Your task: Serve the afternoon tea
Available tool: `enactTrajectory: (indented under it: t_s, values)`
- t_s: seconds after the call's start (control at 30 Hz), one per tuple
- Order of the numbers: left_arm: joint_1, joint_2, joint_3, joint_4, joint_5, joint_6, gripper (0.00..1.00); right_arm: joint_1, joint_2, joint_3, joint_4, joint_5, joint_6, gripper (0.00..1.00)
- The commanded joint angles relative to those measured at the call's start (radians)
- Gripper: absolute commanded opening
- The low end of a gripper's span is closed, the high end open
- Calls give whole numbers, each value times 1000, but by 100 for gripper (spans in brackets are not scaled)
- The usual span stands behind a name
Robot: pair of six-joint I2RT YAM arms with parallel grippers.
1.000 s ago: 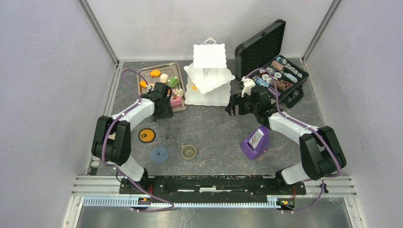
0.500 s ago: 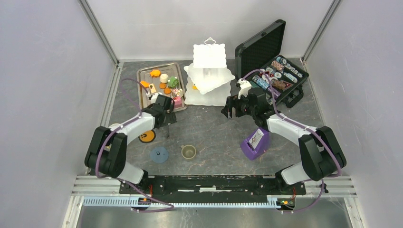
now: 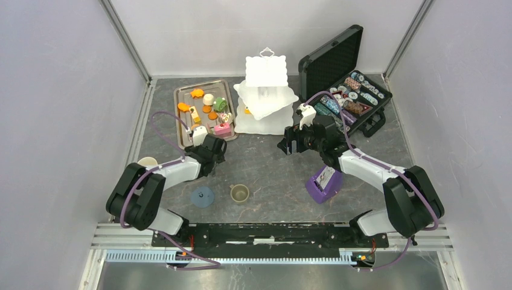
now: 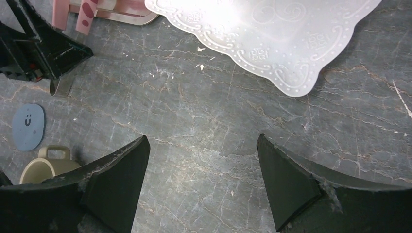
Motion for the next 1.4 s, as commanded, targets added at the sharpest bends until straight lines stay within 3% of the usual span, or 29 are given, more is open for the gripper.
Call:
enactTrajectory:
  t_s: [0.0, 0.23, 0.37, 0.73, 1.07, 1.37]
  values:
    - [1, 42, -3, 115, -59, -62, 84, 16, -25, -6, 40, 15, -1, 89]
    - [1, 99, 40, 125, -58, -57, 82, 20, -21, 5, 22, 29, -7, 88]
    - [0, 99, 39, 124, -55, -57, 68, 20, -40, 5, 18, 36, -10, 88]
    - [1, -63, 47, -30, -50, -16, 57, 20, -65, 8, 6, 65, -27, 88]
    - [55, -170, 292, -393, 54, 116, 57, 20, -69, 14, -3, 68, -29, 88]
    - [226, -14, 573, -574, 310, 262, 56, 20, -68, 16, -1, 69, -26, 88]
